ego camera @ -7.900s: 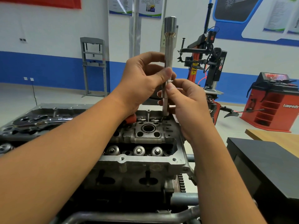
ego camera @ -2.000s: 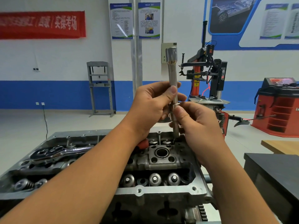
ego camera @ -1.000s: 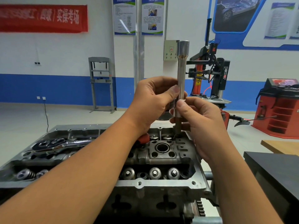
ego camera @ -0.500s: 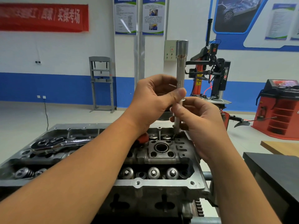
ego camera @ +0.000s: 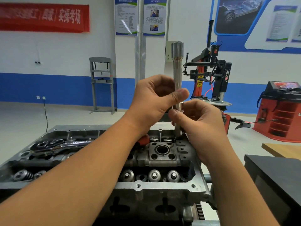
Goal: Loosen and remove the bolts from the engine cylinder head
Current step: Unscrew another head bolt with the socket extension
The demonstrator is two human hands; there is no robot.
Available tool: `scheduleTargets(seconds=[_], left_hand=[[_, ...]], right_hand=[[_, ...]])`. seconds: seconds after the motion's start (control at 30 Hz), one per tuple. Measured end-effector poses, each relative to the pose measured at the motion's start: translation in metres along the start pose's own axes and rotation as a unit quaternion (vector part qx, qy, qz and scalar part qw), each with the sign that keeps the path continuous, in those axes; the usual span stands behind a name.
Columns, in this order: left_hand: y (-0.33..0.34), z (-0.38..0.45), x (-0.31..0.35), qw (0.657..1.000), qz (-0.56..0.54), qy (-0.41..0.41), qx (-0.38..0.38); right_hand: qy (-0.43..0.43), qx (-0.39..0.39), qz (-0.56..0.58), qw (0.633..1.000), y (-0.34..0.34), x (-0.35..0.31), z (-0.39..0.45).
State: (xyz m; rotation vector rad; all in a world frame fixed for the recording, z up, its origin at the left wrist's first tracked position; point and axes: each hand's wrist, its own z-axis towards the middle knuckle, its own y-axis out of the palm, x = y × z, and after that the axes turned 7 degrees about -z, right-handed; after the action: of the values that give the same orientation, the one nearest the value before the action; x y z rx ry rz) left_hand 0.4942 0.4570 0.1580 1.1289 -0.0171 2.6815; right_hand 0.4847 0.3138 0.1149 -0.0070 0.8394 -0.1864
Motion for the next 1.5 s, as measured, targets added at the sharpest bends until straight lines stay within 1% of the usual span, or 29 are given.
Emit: scheduleTargets(seconds=[0.1, 0.23, 0.3, 0.37, 0.43, 0.57, 0.67, 0.73, 0.8, 0.87, 0.97, 1.1, 1.27, 1.4, 1.5], left_hand=[[-0.0017, 0.0011, 0.0006, 0.999, -0.026, -0.024, -0.040], [-0.0026, 0.0027, -0.0004, 0.997, -0.048, -0.052, -0.041], [-0.0014, 0.0015, -0.0005, 0.998, -0.039, -0.044, -0.038], [0.0001, 0.0008, -0.0004, 0.999, -0.022, -0.024, -0.026], [0.0001, 0.0015, -0.0008, 1.000, -0.006, -0.004, -0.019], [-0.0013, 0.0025, -0.0025, 0.998, -0.035, -0.023, -0.038], [-0.0015, 0.0020, -0.0029, 0.998, -0.031, -0.023, -0.039], [-0.0006, 0.0019, -0.0019, 1.000, -0.017, -0.004, -0.026], [-0.0003, 0.0020, -0.0019, 1.000, 0.005, 0.013, -0.003], [-0.0013, 0.0023, -0.0023, 1.000, 0.010, 0.017, 0.004], [-0.0022, 0.0035, -0.0031, 0.999, -0.025, -0.002, -0.020], [-0.0029, 0.0032, -0.0039, 0.999, -0.038, -0.009, -0.018], [-0.0021, 0.0013, -0.0016, 1.000, -0.017, 0.017, -0.008], [-0.0029, 0.0031, -0.0036, 0.998, -0.046, -0.011, -0.036], [-0.0033, 0.0029, -0.0036, 0.998, -0.045, -0.010, -0.036]], right_hand=[[0.007, -0.019, 0.009, 1.000, -0.0003, 0.0005, 0.0002], [0.011, -0.043, 0.011, 0.999, -0.0010, 0.0009, 0.0003], [0.008, -0.020, 0.012, 1.000, -0.0009, 0.0010, 0.0004], [0.001, 0.017, -0.003, 1.000, -0.0012, 0.0024, 0.0004], [-0.004, 0.032, -0.011, 0.999, -0.0013, 0.0026, 0.0005], [-0.001, -0.006, -0.003, 1.000, -0.0014, 0.0019, -0.0003], [0.003, -0.028, -0.002, 1.000, -0.0010, 0.0013, 0.0000], [0.006, -0.015, 0.002, 1.000, -0.0002, 0.0007, 0.0001], [0.006, 0.018, -0.014, 1.000, 0.0001, 0.0016, 0.0001], [0.007, 0.029, -0.023, 0.999, 0.0003, 0.0024, 0.0000], [0.001, -0.003, -0.032, 0.999, 0.0008, 0.0017, -0.0003], [0.009, -0.024, -0.003, 1.000, 0.0022, 0.0007, 0.0004], [-0.005, 0.036, -0.030, 0.999, 0.0003, 0.0037, 0.0000], [-0.005, 0.003, -0.016, 1.000, 0.0010, 0.0010, -0.0006], [0.008, -0.020, 0.012, 1.000, 0.0018, -0.0033, -0.0008]])
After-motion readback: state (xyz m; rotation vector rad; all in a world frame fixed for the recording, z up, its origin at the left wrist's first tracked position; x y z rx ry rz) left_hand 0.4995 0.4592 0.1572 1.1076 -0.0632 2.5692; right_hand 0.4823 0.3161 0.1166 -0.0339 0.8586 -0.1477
